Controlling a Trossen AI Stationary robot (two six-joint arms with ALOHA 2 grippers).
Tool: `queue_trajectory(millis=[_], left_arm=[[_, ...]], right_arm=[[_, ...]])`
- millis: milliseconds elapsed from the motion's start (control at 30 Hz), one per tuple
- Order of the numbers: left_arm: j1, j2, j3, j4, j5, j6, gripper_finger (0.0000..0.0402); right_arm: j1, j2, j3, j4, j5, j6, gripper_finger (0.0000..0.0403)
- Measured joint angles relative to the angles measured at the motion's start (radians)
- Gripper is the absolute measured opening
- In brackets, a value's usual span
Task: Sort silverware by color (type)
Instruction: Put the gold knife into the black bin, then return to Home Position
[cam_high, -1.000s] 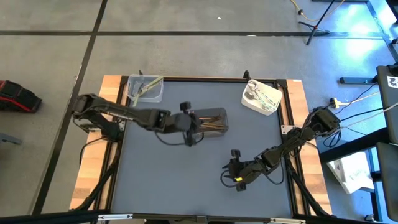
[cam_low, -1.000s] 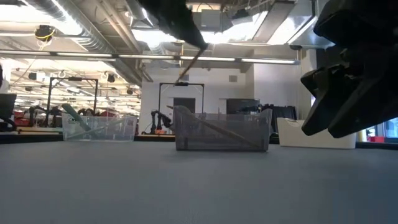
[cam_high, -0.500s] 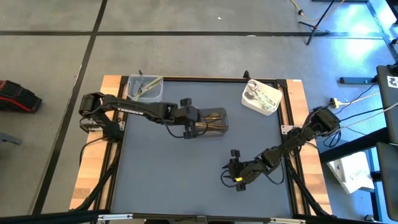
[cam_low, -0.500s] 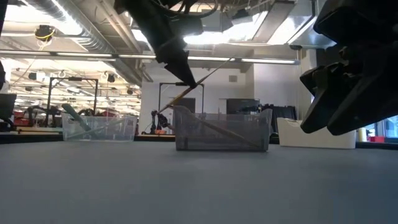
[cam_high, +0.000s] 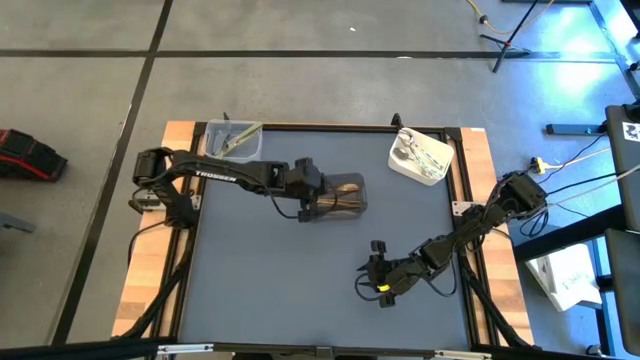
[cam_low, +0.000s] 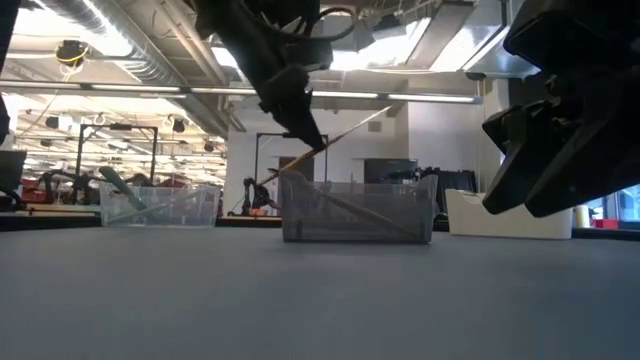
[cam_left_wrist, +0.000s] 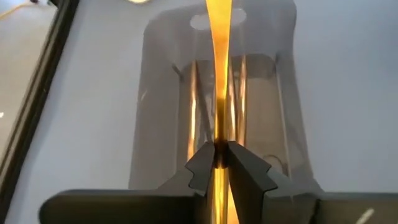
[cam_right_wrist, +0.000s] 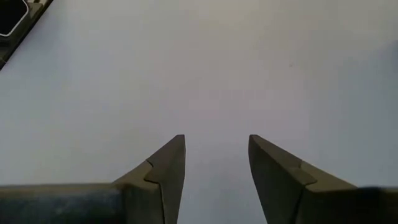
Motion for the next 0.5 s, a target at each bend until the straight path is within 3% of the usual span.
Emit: queue_trajectory(millis=[300,500], left_arm=[[0.01,0.003,-0.001,-0.022,0.001,-0.027,0.0102],[-0.033,-0.076,-0.001,-0.059,-0.036,-0.057,0.0112]], right_arm=[[0.0,0.0,0.0,-0.003,0.002,0.002,0.0163],[0.0,0.0,0.0,-0.003,0.026,-0.005,0.0163]])
